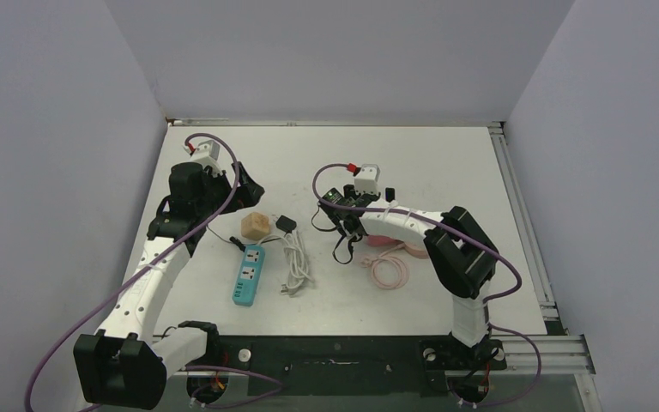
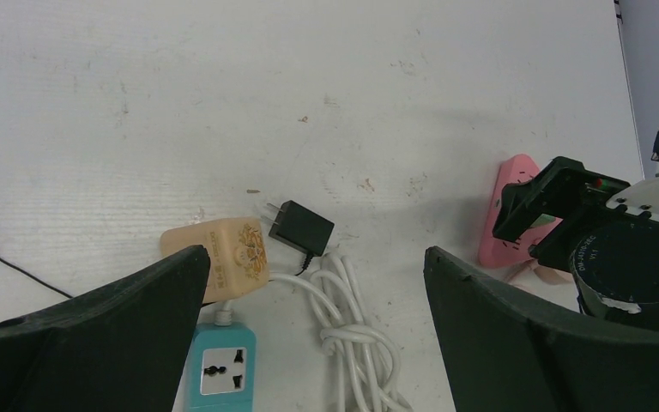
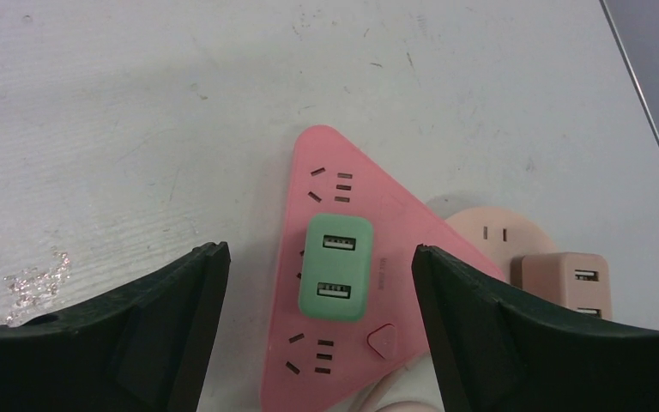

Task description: Pull the plug off the socket

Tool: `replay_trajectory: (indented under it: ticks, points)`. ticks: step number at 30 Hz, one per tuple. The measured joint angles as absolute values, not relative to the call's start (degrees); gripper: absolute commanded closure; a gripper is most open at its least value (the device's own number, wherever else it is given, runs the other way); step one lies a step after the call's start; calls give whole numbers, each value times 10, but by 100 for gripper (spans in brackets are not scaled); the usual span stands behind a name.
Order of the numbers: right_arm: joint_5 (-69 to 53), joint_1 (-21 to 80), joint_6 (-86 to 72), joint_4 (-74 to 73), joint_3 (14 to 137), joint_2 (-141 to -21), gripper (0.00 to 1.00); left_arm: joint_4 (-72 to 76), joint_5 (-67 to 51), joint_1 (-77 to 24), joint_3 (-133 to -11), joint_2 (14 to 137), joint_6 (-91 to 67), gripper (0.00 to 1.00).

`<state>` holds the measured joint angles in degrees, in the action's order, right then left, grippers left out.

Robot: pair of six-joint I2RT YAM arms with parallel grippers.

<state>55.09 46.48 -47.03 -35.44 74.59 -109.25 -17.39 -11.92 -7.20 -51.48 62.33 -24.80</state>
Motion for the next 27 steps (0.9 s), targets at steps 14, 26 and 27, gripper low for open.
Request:
replay_trajectory:
  ticks: [14, 26, 27]
  points:
    - [533, 465, -474, -361, 750, -1098, 46, -174, -123, -72, -515, 622, -248, 7]
    - [505, 445, -461, -335, 713, -1098, 72, -174, -126, -72, -515, 622, -249, 7]
    - [503, 443, -457, -330, 712, -1098, 76, -174, -127, -72, -515, 622, -249, 7]
